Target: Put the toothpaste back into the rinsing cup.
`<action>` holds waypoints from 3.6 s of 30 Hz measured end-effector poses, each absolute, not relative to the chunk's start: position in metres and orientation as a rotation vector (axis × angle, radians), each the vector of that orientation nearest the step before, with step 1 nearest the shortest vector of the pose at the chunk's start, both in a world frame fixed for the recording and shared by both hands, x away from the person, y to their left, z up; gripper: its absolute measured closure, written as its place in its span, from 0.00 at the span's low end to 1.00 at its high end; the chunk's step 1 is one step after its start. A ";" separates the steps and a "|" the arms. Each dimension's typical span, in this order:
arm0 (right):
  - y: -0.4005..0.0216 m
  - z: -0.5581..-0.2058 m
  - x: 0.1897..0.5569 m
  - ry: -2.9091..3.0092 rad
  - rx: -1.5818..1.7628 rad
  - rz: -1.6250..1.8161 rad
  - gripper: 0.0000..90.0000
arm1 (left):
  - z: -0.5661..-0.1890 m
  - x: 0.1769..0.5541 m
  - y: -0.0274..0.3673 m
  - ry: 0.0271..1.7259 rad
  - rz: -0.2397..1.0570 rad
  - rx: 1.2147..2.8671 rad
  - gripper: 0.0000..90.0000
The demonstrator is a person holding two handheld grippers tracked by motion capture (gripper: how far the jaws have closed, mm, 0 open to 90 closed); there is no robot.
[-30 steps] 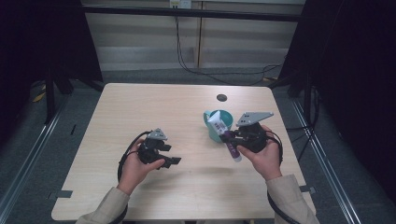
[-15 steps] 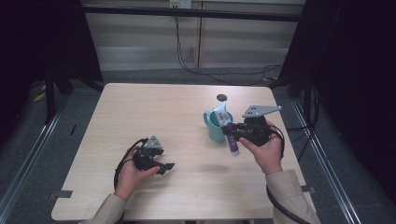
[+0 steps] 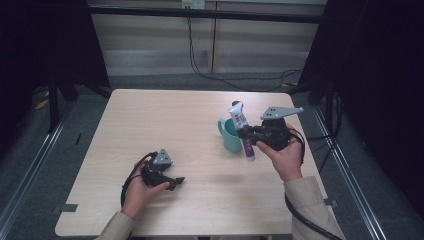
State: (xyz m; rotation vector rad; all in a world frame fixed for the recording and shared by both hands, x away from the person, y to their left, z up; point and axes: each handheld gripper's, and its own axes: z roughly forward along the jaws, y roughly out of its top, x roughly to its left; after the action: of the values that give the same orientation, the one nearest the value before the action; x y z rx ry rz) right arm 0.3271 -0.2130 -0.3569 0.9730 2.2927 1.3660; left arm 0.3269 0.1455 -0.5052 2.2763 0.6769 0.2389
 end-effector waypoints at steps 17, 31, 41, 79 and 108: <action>-0.217 -0.345 0.342 2.228 1.034 1.460 0.84 | -0.509 0.325 0.146 0.651 0.243 2.250 0.17; -0.213 -0.338 0.357 2.182 1.041 1.466 0.84 | -0.510 0.325 0.144 0.643 0.240 2.255 0.12; -0.210 -0.334 0.371 2.146 1.060 1.493 0.84 | -0.510 0.325 0.144 0.645 0.240 2.259 0.11; -0.207 -0.349 0.413 2.045 1.118 1.481 0.83 | -0.510 0.325 0.144 0.650 0.244 2.251 0.11; -0.208 -0.400 0.422 2.065 1.198 1.441 0.83 | -0.509 0.325 0.144 0.646 0.245 2.268 0.11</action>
State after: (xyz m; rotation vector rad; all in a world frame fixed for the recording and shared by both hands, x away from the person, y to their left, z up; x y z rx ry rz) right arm 0.4222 -0.2082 -0.3997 1.1976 2.0651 1.4410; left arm 0.3249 0.1441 -0.5093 2.2677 0.6456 0.2455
